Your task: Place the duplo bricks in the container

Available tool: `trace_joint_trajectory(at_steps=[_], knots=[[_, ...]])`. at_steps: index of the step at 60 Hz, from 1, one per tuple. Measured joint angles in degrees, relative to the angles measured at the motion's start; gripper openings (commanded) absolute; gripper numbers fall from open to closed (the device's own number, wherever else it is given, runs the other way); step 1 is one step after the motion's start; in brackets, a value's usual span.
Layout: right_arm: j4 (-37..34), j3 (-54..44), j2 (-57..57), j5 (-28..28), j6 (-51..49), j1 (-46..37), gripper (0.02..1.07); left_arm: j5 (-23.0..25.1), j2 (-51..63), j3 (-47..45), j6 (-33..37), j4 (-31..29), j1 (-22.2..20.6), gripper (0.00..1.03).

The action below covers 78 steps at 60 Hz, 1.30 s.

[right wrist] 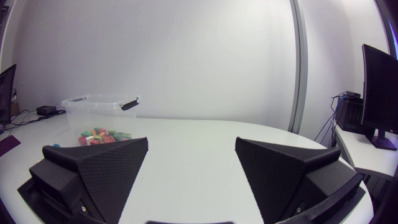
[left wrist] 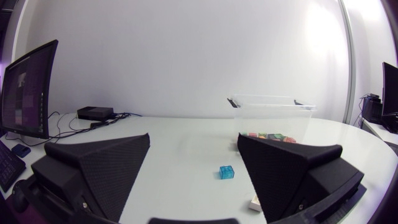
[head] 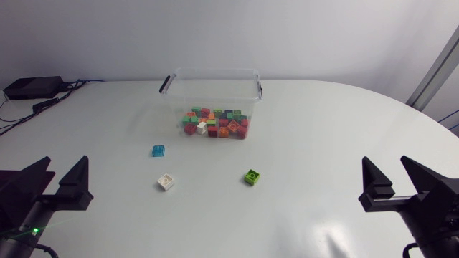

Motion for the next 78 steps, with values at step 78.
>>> trace_joint_trajectory(at_steps=[78], knots=[[-16.6, 31.0, 43.8, -1.5, -2.9, 7.3, 1.02, -2.4, 62.3, 42.4, 8.8, -28.0, -15.9, 0.94]])
